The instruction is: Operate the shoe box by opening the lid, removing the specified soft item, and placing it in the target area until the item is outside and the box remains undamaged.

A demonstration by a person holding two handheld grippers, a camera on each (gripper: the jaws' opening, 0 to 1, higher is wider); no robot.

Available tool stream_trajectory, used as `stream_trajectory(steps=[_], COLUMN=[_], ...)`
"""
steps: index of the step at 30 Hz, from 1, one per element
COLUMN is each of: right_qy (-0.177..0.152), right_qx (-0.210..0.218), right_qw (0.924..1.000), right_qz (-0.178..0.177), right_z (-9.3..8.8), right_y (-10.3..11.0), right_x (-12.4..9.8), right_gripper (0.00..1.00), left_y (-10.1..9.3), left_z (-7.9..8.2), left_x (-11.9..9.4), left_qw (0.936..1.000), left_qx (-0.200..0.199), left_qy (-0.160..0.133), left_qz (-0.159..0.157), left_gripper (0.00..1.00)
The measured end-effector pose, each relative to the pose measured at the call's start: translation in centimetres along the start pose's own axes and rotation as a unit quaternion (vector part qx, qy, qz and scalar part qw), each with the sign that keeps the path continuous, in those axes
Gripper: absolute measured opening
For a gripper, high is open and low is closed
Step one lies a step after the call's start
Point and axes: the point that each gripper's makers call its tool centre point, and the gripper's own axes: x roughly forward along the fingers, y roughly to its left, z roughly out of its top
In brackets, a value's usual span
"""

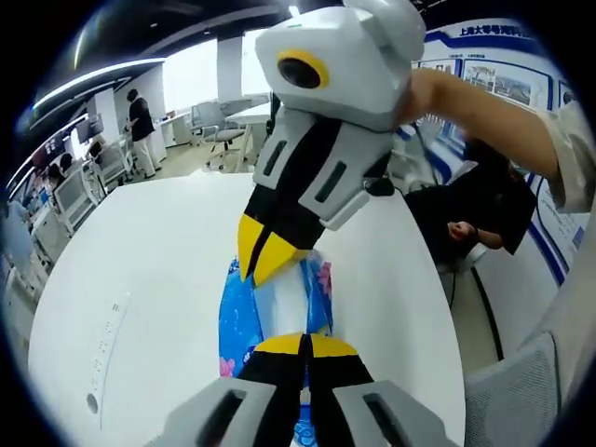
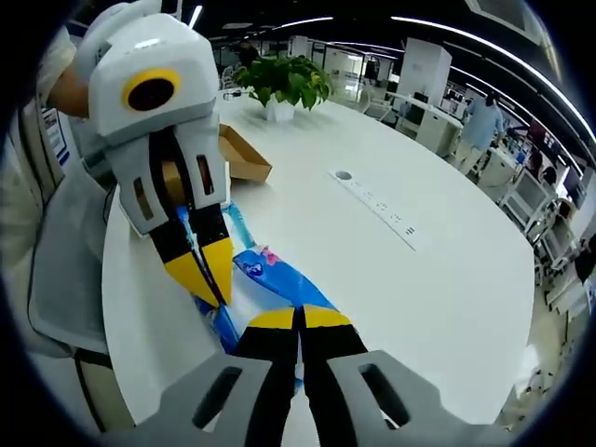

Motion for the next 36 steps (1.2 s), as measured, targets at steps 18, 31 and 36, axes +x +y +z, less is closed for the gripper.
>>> stream_trajectory(steps=[18, 31, 36], right_qy=[0.024, 0.031, 0.037], right_qx=[0.025, 0.036, 0.038], right_qw=[0.9993, 0.9988, 0.9986], right_qz=[0.011, 0.013, 0.01], right_z=[-4.4, -5.9, -6.1], right_y=[0.3, 0.2, 0.1], right_x=[2.6, 4.0, 4.0], right_gripper=[0.0, 0.0, 0.0], left_y=[-0.5, -0.8, -0.9], left_z=[-2.5, -3.9, -3.9], left_x=[3.9, 4.9, 5.1], left_qw=[0.999, 0.9984, 0.9984], left_qx=[-0.018, -0.031, -0.03], left_qy=[0.027, 0.032, 0.033], left_qz=[-0.031, -0.035, -0.036], left_gripper=[0.0, 0.0, 0.0])
